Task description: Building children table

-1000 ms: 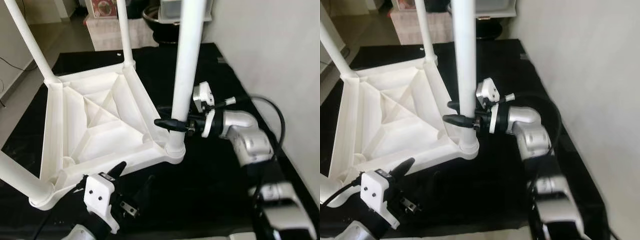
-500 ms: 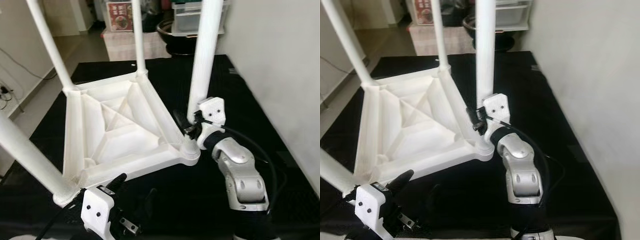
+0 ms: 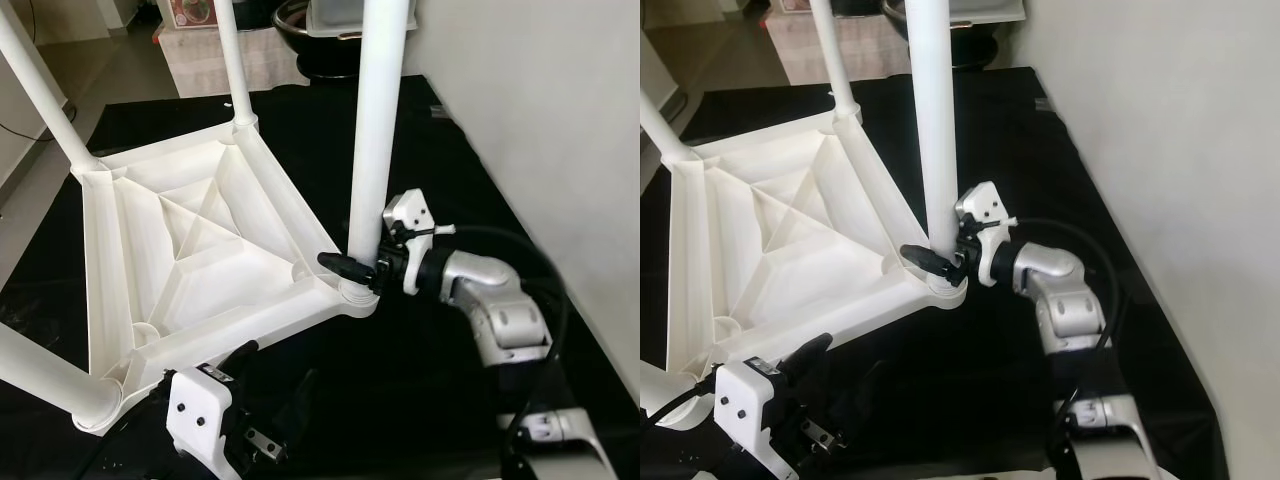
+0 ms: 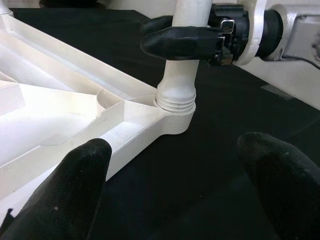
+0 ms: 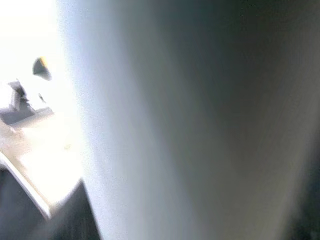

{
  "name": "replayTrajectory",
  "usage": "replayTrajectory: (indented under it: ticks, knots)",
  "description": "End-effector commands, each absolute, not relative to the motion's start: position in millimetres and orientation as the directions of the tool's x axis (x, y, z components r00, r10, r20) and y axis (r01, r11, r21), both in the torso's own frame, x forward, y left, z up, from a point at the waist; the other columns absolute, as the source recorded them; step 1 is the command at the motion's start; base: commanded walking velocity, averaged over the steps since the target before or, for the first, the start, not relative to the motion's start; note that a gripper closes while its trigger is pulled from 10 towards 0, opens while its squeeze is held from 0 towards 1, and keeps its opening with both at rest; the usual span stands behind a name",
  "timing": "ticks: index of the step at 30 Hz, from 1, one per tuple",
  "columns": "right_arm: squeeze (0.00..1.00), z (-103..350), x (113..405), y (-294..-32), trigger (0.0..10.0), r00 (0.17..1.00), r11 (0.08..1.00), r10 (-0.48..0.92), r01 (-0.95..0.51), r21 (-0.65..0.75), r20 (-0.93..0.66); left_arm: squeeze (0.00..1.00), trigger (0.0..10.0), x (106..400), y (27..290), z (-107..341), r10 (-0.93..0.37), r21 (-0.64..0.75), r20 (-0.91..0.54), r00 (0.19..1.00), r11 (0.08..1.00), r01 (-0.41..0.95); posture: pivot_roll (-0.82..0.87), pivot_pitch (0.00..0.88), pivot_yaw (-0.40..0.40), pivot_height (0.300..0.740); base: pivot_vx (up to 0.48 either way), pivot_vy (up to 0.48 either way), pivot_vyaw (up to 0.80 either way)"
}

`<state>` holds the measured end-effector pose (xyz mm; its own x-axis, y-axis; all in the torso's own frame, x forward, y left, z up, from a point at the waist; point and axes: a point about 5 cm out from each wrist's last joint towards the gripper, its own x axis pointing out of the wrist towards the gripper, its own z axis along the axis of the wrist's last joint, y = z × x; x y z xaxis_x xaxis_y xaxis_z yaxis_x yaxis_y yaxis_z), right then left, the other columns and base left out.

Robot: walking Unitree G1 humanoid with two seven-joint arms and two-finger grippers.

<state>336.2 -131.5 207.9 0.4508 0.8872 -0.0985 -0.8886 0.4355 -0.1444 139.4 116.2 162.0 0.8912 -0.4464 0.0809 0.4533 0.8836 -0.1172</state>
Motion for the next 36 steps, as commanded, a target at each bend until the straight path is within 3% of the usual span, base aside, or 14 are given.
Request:
replayTrajectory:
  ticks: [1,6,13,14,17,18,25,29,30,31,32,33,35,36]
  knots:
    - [0.0,205,337,-129,10.0,0.391,0.374,0.913,-0.916,-0.145,-0.116,0.0,10.0,137,115,160,-0.446,-0.126,0.065,0.893,0.884,0.45,0.05,0.128,0.016,0.74,0.0,0.0,0.0]
    - [0.0,210,342,-134,10.0,0.328,0.315,0.938,-0.941,-0.119,-0.113,0.0,10.0,137,115,160,-0.435,-0.12,0.066,0.898,0.89,0.44,0.05,0.123,0.013,0.74,0.0,0.0,0.0]
    - [0.0,207,344,-135,10.0,0.133,0.127,0.982,-0.991,-0.053,-0.131,0.0,10.0,138,114,160,-0.444,-0.134,0.076,0.893,0.883,0.451,0.06,0.121,0.017,0.74,0.0,0.0,0.0]
    - [0.0,208,344,-132,0.7,0.107,0.102,0.987,-0.994,-0.05,-0.118,0.0,10.0,138,114,160,-0.445,-0.138,0.077,0.892,0.881,0.452,0.05,0.124,0.016,0.74,0.0,0.0,0.0]
    - [0.0,210,343,-129,0.7,0.082,0.077,0.992,-0.996,-0.044,-0.1,0.0,10.0,138,114,160,-0.445,-0.142,0.079,0.892,0.881,0.452,0.05,0.124,0.016,0.74,0.0,0.0,0.0]
    - [0.0,209,341,-130,0.0,0.061,0.058,0.993,-0.998,-0.037,-0.1,0.0,10.0,139,114,160,-0.445,-0.144,0.081,0.892,0.88,0.452,0.04,0.128,0.019,0.74,0.0,0.0,0.0]
    - [0.0,204,339,-140,0.0,0.046,0.044,0.992,-0.999,-0.02,-0.118,0.0,10.0,140,114,160,-0.445,-0.15,0.086,0.891,0.878,0.454,0.04,0.132,0.022,0.74,0.0,0.0,0.0]
    - [0.0,196,334,-146,0.0,0.171,0.168,0.978,-0.985,-0.043,-0.118,0.0,10.0,140,114,160,-0.45,-0.154,0.088,0.889,0.875,0.459,0.02,0.136,0.015,0.74,0.0,0.0,0.0]
    - [0.0,192,331,-145,0.0,0.225,0.221,0.968,-0.974,-0.043,-0.11,0.0,10.0,141,115,160,-0.451,-0.154,0.089,0.888,0.875,0.46,0.02,0.139,0.008,0.74,0.0,0.0,0.0]
    - [0.0,184,326,-137,0.0,0.353,0.351,0.931,-0.936,-0.03,-0.095,0.0,10.0,140,116,160,-0.451,-0.154,0.089,0.888,0.874,0.46,0.03,0.143,0.004,0.74,0.0,0.0,0.0]
    - [0.0,184,326,-137,0.0,0.353,0.351,0.931,-0.936,-0.03,-0.095,0.0,10.0,140,116,160,-0.451,-0.154,0.089,0.888,0.874,0.46,0.03,0.143,0.004,0.74,0.0,0.0,0.0]
    - [0.0,176,322,-129,0.0,0.52,0.52,0.85,-0.854,-0.027,-0.089,0.0,10.0,140,117,161,-0.451,-0.154,0.09,0.888,0.875,0.46,0.02,0.145,0.007,0.74,0.0,0.0,0.0]
    - [0.0,158,288,-123,0.0,0.896,0.897,0.431,-0.439,-0.057,-0.107,0.0,10.0,141,119,161,-0.45,-0.154,0.09,0.889,0.875,0.458,0.01,0.154,0.027,0.74,0.0,0.0,0.0]
    - [0.0,158,288,-123,0.0,0.896,0.897,0.431,-0.439,-0.057,-0.107,0.0,10.0,141,119,161,-0.45,-0.154,0.09,0.889,0.875,0.458,0.01,0.154,0.027,0.74,0.0,0.0,0.0]
